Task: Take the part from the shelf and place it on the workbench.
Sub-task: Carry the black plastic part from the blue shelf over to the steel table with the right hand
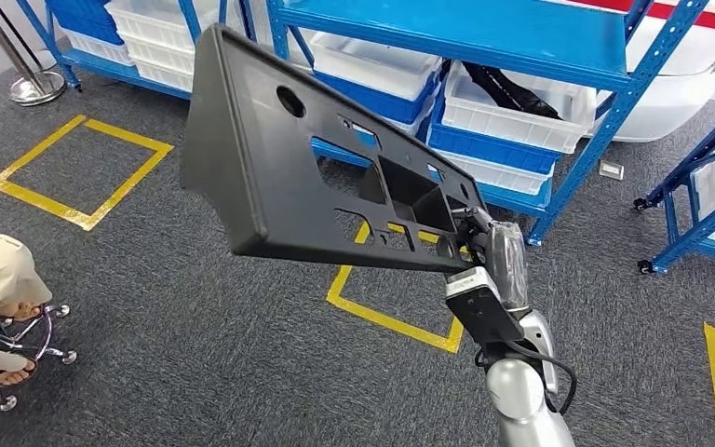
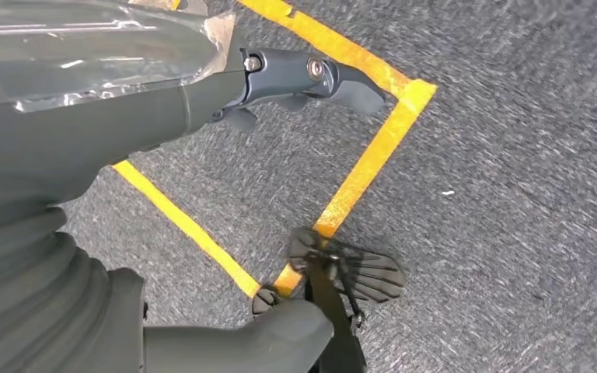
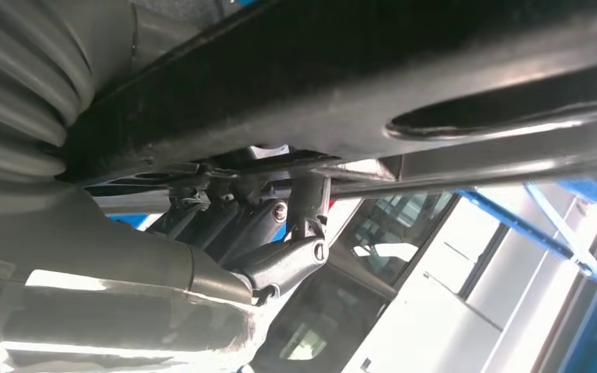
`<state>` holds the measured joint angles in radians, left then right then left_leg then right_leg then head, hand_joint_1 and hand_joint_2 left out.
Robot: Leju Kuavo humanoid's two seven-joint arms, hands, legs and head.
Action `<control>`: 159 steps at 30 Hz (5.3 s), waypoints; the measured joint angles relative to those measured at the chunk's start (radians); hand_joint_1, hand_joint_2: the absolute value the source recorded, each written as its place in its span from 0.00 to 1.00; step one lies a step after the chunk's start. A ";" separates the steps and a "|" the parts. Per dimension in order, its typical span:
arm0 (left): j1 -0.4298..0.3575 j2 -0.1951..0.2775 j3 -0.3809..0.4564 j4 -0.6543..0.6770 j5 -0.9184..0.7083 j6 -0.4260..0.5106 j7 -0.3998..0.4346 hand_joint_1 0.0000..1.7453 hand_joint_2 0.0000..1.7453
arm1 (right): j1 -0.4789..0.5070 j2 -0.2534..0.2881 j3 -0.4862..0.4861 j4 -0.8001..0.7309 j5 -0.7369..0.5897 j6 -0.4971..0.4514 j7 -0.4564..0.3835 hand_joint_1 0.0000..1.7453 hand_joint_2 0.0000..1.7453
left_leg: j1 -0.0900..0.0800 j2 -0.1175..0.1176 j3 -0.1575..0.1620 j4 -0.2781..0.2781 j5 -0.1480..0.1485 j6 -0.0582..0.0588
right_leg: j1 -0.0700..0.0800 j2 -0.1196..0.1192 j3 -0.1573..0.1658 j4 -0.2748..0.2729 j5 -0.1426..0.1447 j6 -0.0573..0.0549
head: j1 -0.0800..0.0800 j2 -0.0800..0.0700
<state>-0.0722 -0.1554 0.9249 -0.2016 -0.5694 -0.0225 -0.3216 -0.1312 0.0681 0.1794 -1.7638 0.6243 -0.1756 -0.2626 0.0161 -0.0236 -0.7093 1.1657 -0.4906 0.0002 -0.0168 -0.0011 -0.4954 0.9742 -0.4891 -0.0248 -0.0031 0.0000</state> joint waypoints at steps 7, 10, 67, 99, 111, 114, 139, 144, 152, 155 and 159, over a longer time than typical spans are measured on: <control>-0.001 0.007 0.004 -0.001 -0.017 -0.005 0.000 0.00 1.00 | 0.006 -0.006 -0.008 -0.015 0.036 -0.006 0.014 1.00 1.00 | 0.033 0.061 0.074 -0.077 0.033 -0.044 | -0.010 -0.067 -0.008 0.021 -0.018 0.031 | -0.003 0.000; -0.003 0.005 0.005 -0.002 -0.022 -0.008 0.004 0.00 1.00 | 0.005 -0.010 -0.012 -0.030 0.041 -0.007 0.015 1.00 1.00 | 0.020 0.055 0.096 -0.124 0.038 -0.020 | 0.005 -0.083 -0.009 0.026 -0.027 0.060 | 0.002 0.000; -0.020 -0.010 0.084 -0.001 0.005 0.047 0.023 0.00 1.00 | -0.085 -0.055 0.042 0.081 -0.077 -0.055 -0.028 1.00 1.00 | 0.003 0.044 0.024 0.003 0.007 -0.005 | 0.008 -0.062 -0.047 0.040 0.000 0.023 | 0.000 0.000; -0.009 -0.016 0.078 0.001 -0.077 0.068 0.129 0.00 1.00 | -0.013 -0.056 0.051 0.115 -0.062 -0.085 -0.007 1.00 1.00 | -0.006 0.064 0.077 -0.086 0.030 0.015 | 0.024 -0.065 -0.057 0.045 -0.001 0.023 | 0.002 0.000; -0.008 -0.021 0.078 0.001 -0.077 0.082 0.132 0.00 1.00 | -0.005 -0.054 0.042 0.121 -0.058 -0.077 -0.006 1.00 1.00 | -0.003 -0.020 0.102 -0.155 0.060 0.044 | -0.002 -0.003 -0.176 0.302 -0.106 0.063 | 0.007 0.000; -0.008 -0.021 0.078 0.001 -0.076 0.080 0.131 0.00 1.00 | -0.005 -0.054 0.042 0.123 -0.057 -0.077 -0.006 1.00 1.00 | 0.000 -0.053 0.101 -0.149 0.060 0.027 | -0.021 0.028 -0.082 0.097 -0.023 0.092 | 0.008 0.000; -0.002 -0.021 0.060 0.003 -0.121 0.055 0.122 0.00 1.00 | 0.080 -0.067 -0.018 0.085 -0.056 -0.095 -0.013 1.00 1.00 | -0.012 0.009 0.107 -0.154 0.054 0.055 | 0.014 -0.007 -0.166 0.288 -0.122 0.034 | 0.003 0.000; 0.001 -0.021 0.060 0.003 -0.121 0.054 0.122 0.00 1.00 | 0.092 -0.074 -0.027 0.083 -0.057 -0.095 -0.013 1.00 1.00 | -0.010 -0.049 0.111 -0.149 0.053 0.044 | -0.010 0.022 -0.099 0.128 -0.033 0.079 | 0.004 0.000; 0.003 -0.021 0.059 0.003 -0.122 0.054 0.122 0.00 1.00 | 0.093 -0.071 -0.031 0.073 -0.057 -0.095 -0.013 1.00 1.00 | -0.004 -0.005 0.055 -0.046 -0.007 0.007 | -0.006 0.001 -0.058 0.040 0.007 0.031 | -0.004 0.000; 0.002 -0.022 0.059 0.003 -0.122 0.054 0.122 0.00 1.00 | 0.095 -0.071 -0.031 0.071 -0.057 -0.095 -0.013 1.00 1.00 | -0.003 0.018 -0.031 0.135 -0.084 0.003 | 0.004 -0.027 -0.060 0.040 0.005 0.021 | -0.006 0.000; 0.002 -0.022 0.060 0.003 -0.122 0.055 0.122 0.00 1.00 | 0.096 -0.071 -0.031 0.070 -0.057 -0.095 -0.013 1.00 1.00 | -0.008 0.047 0.057 -0.029 0.005 0.018 | 0.012 -0.061 -0.058 0.040 0.003 0.019 | -0.006 0.000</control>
<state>-0.0700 -0.1769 0.9844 -0.1987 -0.6912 0.0320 -0.1999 -0.0352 -0.0028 0.1480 -1.6935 0.5669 -0.2707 -0.2759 0.0082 0.0229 -0.6520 1.1370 -0.4860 0.0185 -0.0044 -0.0620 -0.5530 1.0140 -0.4859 -0.0053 -0.0094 0.0000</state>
